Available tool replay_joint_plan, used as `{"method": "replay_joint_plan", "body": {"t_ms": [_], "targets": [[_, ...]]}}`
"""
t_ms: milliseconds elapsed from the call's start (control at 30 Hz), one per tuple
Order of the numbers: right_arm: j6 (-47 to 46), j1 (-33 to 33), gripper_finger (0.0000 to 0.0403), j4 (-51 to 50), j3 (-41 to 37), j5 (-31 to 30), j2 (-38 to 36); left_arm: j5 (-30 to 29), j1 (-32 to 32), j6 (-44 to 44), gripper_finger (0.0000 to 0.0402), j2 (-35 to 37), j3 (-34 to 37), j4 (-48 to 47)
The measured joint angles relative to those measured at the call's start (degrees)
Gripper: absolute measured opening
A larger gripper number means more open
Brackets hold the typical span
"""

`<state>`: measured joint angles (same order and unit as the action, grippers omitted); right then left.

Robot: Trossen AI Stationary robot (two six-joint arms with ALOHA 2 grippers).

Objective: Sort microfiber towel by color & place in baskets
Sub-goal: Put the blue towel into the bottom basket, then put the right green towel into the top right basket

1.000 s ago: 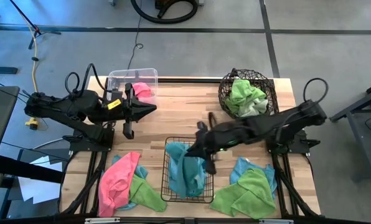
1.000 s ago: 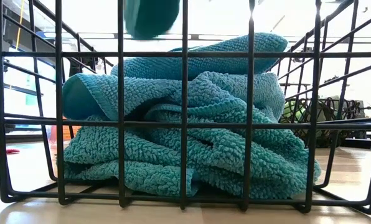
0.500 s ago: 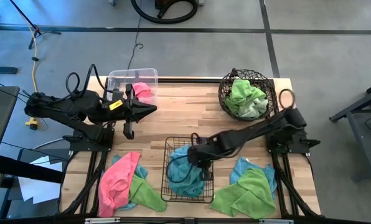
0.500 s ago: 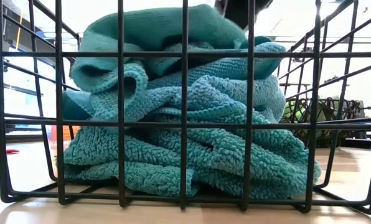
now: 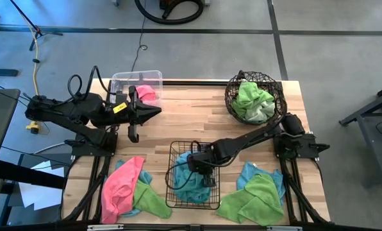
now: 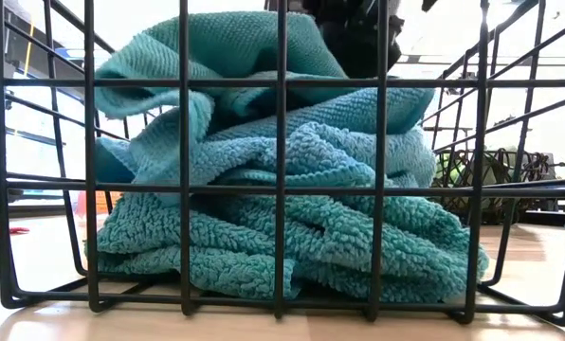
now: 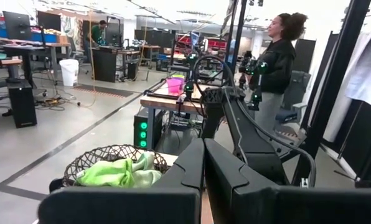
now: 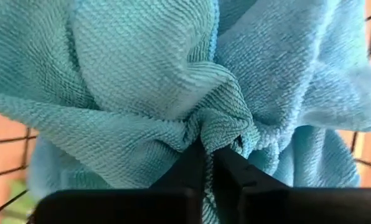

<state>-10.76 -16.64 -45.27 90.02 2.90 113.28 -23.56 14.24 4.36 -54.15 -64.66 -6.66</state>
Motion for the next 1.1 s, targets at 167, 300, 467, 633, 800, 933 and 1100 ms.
{"method": "replay_joint_plan", "body": {"t_ms": [167, 300, 467, 633, 800, 933, 1100], "targets": [[0.37, 0.68, 0.0086, -4.54, 2.35, 2.70, -0.84, -0.16, 0.00, -0.08, 0.0000, 0.00, 0.00, -0.07], [5.15, 0.33, 0.0172, -12.04, 7.08, -2.01, -0.86, -0.30, -0.02, -0.10, 0.0000, 0.00, 0.00, -0.22], [8.64, 0.44, 0.0258, -19.54, 13.91, -3.90, -0.88, -1.71, -0.02, -0.10, 0.0000, 0.00, 0.00, -0.91], [9.72, 0.74, 0.0294, -24.10, 19.16, -3.07, -0.90, -4.04, -0.02, -0.10, 0.0000, 0.00, 0.00, -1.51], [9.64, 0.68, 0.0297, -28.55, 20.50, 0.34, -2.43, -4.06, -0.02, -0.10, 0.0000, 0.00, 0.00, -1.51], [8.14, 0.50, 0.0297, -29.55, 20.46, 0.42, -4.78, -4.06, -0.02, -0.10, 0.0000, 0.00, 0.00, -1.67], [2.40, 0.06, 0.0297, -27.84, 14.53, 0.26, -10.57, -4.08, -0.02, -0.10, 0.0000, 0.00, 0.00, -2.17]]}}
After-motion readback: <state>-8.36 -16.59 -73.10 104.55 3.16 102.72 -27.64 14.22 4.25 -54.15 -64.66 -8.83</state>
